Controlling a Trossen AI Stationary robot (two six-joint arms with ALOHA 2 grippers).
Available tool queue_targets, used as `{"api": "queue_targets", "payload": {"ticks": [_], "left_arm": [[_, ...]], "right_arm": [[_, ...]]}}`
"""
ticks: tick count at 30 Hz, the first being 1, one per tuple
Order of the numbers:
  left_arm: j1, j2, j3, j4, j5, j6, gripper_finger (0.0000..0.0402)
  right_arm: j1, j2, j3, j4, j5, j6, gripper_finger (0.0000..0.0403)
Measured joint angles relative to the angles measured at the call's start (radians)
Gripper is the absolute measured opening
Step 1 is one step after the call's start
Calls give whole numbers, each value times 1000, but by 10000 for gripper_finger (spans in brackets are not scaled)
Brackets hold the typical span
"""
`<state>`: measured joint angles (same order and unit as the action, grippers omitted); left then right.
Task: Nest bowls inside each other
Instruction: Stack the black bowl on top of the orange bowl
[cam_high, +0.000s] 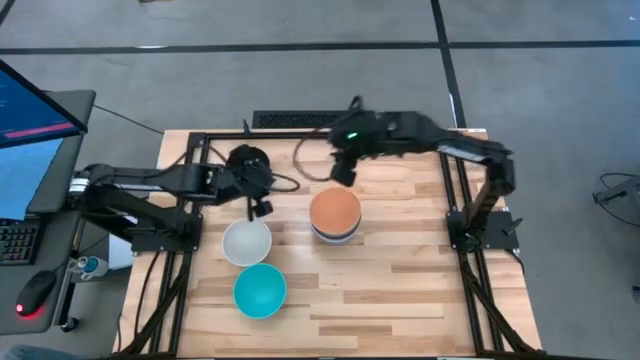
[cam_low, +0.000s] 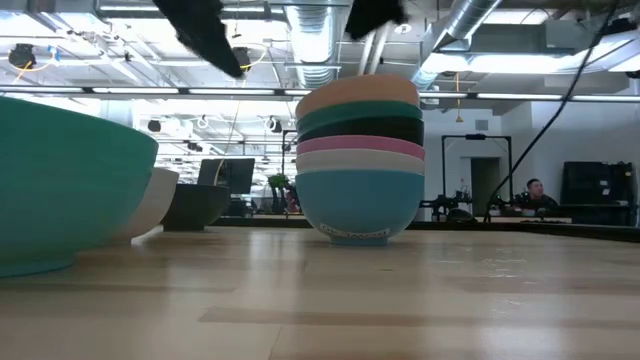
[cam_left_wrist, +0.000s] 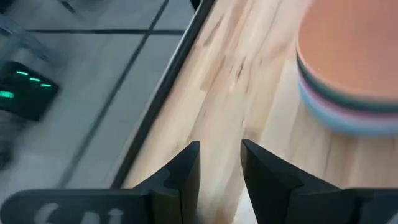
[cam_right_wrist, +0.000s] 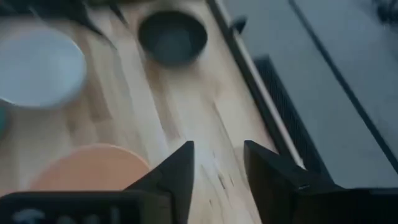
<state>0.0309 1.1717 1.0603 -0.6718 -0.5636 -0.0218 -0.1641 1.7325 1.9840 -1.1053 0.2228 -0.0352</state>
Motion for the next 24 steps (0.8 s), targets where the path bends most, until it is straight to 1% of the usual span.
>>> {"api": "queue_targets", "payload": {"ticks": [3, 4, 5, 7, 10, 12, 15, 19, 22, 24], "left_arm": [[135, 0, -100, 234, 211, -5, 114], [181, 1, -123, 277, 273, -20, 116], [227, 5, -140, 293, 310, -36, 117], [306, 18, -160, 251, 353, -46, 120], [405, 28, -153, 85, 362, -38, 125], [447, 35, -138, -19, 362, -42, 130], [475, 40, -128, -139, 411, -66, 140], [465, 74, -124, -157, 501, -127, 153], [435, 121, -124, -152, 508, -140, 161], [419, 152, -124, -153, 526, -178, 164]], "right_arm": [[-16, -96, 3, 5, -16, -2, 194], [-29, -131, 1, -6, -17, -8, 203], [-42, -166, 1, -11, -17, -11, 212], [-70, -236, 2, -25, -14, -3, 228], [-116, -322, 2, -88, -12, 12, 244], [-138, -361, -3, -126, -11, 37, 249], [-169, -411, -36, -139, -7, 62, 250], [-200, -456, -88, -149, 11, 101, 250], [-214, -464, -127, -145, 14, 108, 250], [-225, -464, -138, -141, 14, 122, 250]]}}
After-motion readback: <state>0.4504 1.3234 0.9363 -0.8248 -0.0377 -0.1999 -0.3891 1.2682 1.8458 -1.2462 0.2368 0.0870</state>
